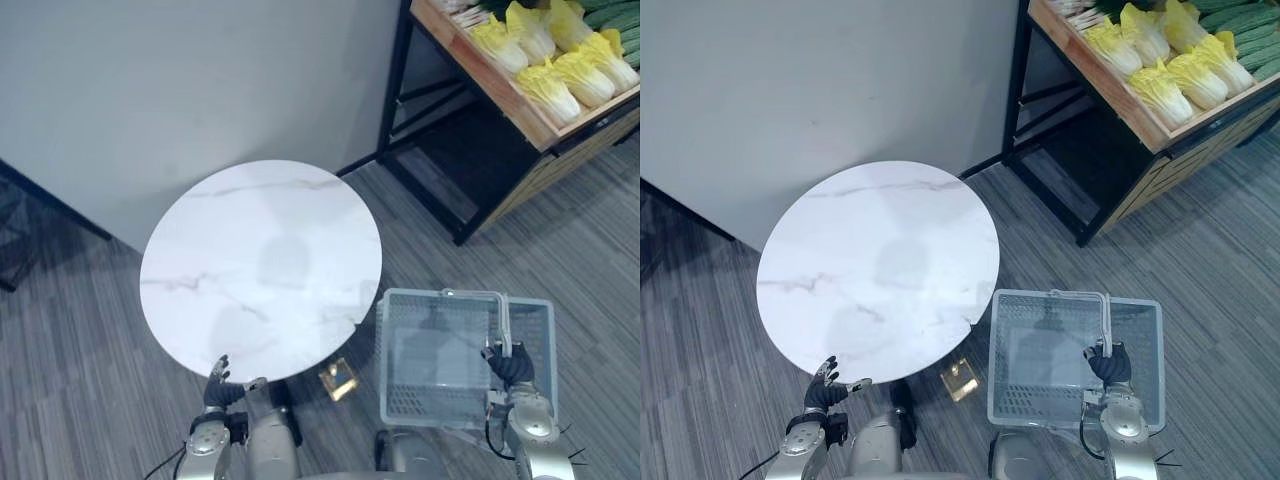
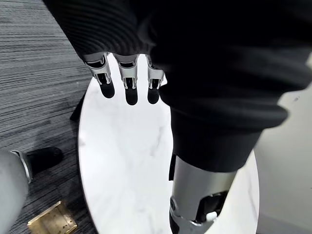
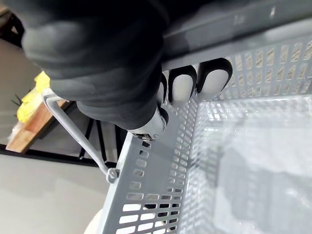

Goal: Pick vegetable in the basket

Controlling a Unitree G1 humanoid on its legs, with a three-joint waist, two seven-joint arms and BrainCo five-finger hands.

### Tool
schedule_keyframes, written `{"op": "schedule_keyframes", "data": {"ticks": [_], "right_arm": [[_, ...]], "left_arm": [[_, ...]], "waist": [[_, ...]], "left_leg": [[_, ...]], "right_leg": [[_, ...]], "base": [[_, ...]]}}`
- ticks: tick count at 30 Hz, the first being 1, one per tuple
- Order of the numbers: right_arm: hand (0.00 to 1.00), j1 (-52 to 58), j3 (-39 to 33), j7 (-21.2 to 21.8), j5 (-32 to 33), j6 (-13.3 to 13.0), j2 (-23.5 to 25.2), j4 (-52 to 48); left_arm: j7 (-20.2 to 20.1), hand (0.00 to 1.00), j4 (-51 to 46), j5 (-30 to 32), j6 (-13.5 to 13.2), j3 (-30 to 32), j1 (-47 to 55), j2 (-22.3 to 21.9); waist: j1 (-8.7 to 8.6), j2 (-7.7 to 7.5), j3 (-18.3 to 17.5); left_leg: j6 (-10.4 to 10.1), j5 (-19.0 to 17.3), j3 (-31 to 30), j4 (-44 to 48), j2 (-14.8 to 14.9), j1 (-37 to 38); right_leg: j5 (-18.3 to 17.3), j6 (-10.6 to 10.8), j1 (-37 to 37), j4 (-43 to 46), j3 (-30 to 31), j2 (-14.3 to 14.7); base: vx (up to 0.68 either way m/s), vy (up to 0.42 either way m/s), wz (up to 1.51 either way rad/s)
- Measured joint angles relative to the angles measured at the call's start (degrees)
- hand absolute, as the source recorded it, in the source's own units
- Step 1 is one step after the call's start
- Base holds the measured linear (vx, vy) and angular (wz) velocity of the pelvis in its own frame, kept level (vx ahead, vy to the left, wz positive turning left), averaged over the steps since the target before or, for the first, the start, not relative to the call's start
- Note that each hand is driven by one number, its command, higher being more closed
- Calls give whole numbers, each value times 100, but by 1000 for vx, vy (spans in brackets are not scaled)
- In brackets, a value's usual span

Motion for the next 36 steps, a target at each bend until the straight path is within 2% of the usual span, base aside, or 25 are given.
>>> {"op": "schedule_keyframes", "data": {"ticks": [1, 2, 4, 6, 7, 8, 9, 10, 14, 17, 19, 22, 23, 24, 25, 26, 27, 28, 29, 30, 31, 32, 33, 35, 36], "right_arm": [[100, -37, 4, -3, 0, 5, 12, 0], [100, -85, 43, -1, -1, 6, 7, -30], [100, -34, 44, 1, 14, 8, 60, -365], [100, 128, 24, -14, 54, -22, 110, -703], [100, 159, -35, -39, 63, -76, 139, -710], [100, 164, -80, -47, 72, -74, 157, -705], [100, 165, -185, -53, 101, -70, 252, -650], [100, 187, -257, -80, 116, -62, 359, -632], [100, 417, -475, -93, 175, -59, 457, -631], [100, 567, -592, -106, 303, -39, 572, -631], [100, 573, -603, -115, 355, -37, 650, -634], [100, 565, -590, -115, 472, -14, 786, -816], [100, 530, -591, -119, 548, 5, 845, -972], [100, 537, -581, -133, 575, 4, 880, -1058], [100, 514, -574, -165, 586, 1, 937, -1091], [100, 475, -571, -206, 585, 0, 945, -1062], [100, 443, -571, -224, 585, 0, 945, -1041], [100, 321, -548, -229, 583, -15, 931, -930], [100, 237, -517, -229, 579, -21, 914, -840], [100, 72, -432, -221, 557, -25, 888, -662], [100, -50, -399, -216, 543, -24, 830, -511], [100, -80, -389, -214, 533, -23, 811, -471], [100, -151, -348, -208, 497, 5, 707, -274], [100, -128, -348, -209, 431, 51, 673, -148], [100, -77, -348, -206, 380, 82, 668, -147]], "left_arm": [[7, 0, -32, 1, 0, 20, 3, -4], [1, 0, -66, 2, 5, 16, 46, -21], [-9, 0, -169, 0, 7, 7, 122, -77], [-8, 0, -258, 0, 4, 5, 138, -86], [-7, 0, -301, 0, -4, 1, 126, -88], [-7, 0, -329, -1, -4, -4, 123, -89], [-3, 0, -325, 0, -16, -2, 90, -61], [-5, 0, -264, 1, -1, -29, 52, -24], [-3, 0, -138, 10, 18, -156, 50, -25], [0, 0, -140, 19, 18, -181, -18, -23], [3, 0, -140, 31, 20, -181, -97, -34], [20, 0, -206, 132, 18, -156, -142, -36], [32, 0, -235, 138, 18, -152, -144, -35], [40, 0, -280, 148, 19, -165, -134, -29], [42, 0, -348, 198, 16, -201, -101, -11], [36, 0, -345, 224, 17, -217, -120, -7], [33, 0, -345, 226, 16, -232, -134, -3], [30, 0, -334, 229, 16, -262, -154, 30], [24, 0, -322, 235, 16, -279, -158, 58], [2, 0, -210, 248, 17, -405, -238, 164], [-4, 0, -68, 255, 26, -462, -367, 195], [-4, 0, -57, 258, 27, -462, -380, 186], [-10, 0, 15, 285, 26, -531, -497, 158], [-13, 0, 17, 340, 18, -618, -579, 128], [-14, 0, 17, 342, 13, -650, -597, 104]], "waist": [[56, -65, 33], [90, -116, 74], [52, -118, 96], [15, -96, 83], [-23, -69, 25], [-66, -42, -15], [-115, -26, -34], [-114, -134, -28], [-120, -162, -32], [-130, -163, -33], [-157, -168, -30], [-161, -157, -27], [-146, -166, -2], [-144, -194, 28], [-164, -258, 13], [-194, -289, -5], [-198, -295, -12], [-269, -311, -26], [-298, -309, -27], [-354, -307, -34], [-460, -236, -21], [-475, -220, -13], [-482, -166, -14], [-486, -146, -10], [-489, -125, -5]], "left_leg": [[-6, -343, -27, 373, 14, -6], [136, -1022, -23, 1173, 25, -41], [298, -1887, -31, 2274, 38, 109], [215, -2370, -44, 2480, 26, 581], [93, -2611, 4, 2015, -33, 916], [58, -2691, 33, 1679, -64, 1053], [-201, -2721, 50, 1081, -122, 1210], [-290, -2613, 112, 822, -223, 1249], [-234, -2554, 275, 891, -285, 1343], [-87, -2648, 575, 1117, -232, 1378], [11, -2763, 837, 1315, -160, 1424], [13, -3151, 1550, 1694, 113, 1625], [-7, -3221, 2010, 1690, 231, 1811], [5, -3230, 2316, 1622, 271, 1987], [-7, -3261, 2814, 1557, 291, 2219], [-22, -3271, 3074, 1501, 288, 2348], [-26, -3269, 3226, 1465, 286, 2419], [-47, -3256, 3478, 1404, 271, 2521], [-54, -3249, 3504, 1370, 267, 2562], [-63, -3240, 3494, 1227, 202, 2657], [-58, -3197, 3445, 1219, 218, 2690], [-51, -3180, 3433, 1230, 225, 2700], [27, -3027, 3336, 1473, 294, 2721], [350, -2786, 3047, 2017, 429, 2714], [528, -2504, 2829, 2549, 586, 2652]], "right_leg": [[3, -107, -30, -37, -60, -11], [29, -215, -46, -63, -83, -15], [122, -366, -123, -65, -125, 8], [137, -389, -188, 7, -117, 81], [141, -375, -323, 75, -117, 128], [152, -348, -415, 88, -134, 163], [171, -281, -579, 144, -134, 178], [235, -196, -672, 119, -87, 127], [404, -169, -627, 105, 58, 72], [550, -120, -666, 66, 368, 179], [661, -80, -701, 21, 654, 323], [881, 31, -848, -30, 1264, 709], [798, -27, -885, -131, 1158, 683], [801, -53, -915, -122, 730, 437], [811, -78, -990, -63, -69, -13], [855, -186, -990, -63, -682, -319], [873, -215, -984, -64, -1031, -471], [954, -338, -976, -106, -1554, -660], [1005, -363, -981, -126, -1657, -665], [1224, -313, -1115, -104, -1538, -550], [1223, -312, -1191, -65, -1368, -402], [1217, -316, -1205, -63, -1341, -375], [1132, -340, -1212, -17, -1080, -243], [1030, -356, -1060, -15, -890, -130], [965, -385, -886, -51, -776, -26]], "base": [[-236, -216, 8], [-168, -167, -20], [-245, -141, -8], [-243, -32, -2], [-214, 17, 2], [-222, 52, 8], [-214, 55, 4], [-200, 51, -3], [-98, 65, -20], [-48, 82, -58], [-50, 39, -89], [-106, 68, -145], [-128, 116, -155], [-115, 102, -195], [-49, 73, -171], [-10, 8, -149], [35, -1, -132], [57, -21, -113], [137, -104, -155], [186, -159, -136], [164, -144, -119], [208, -127, -98], [235, -110, -86], [230, -106, -80], [253, -123, -73]]}}
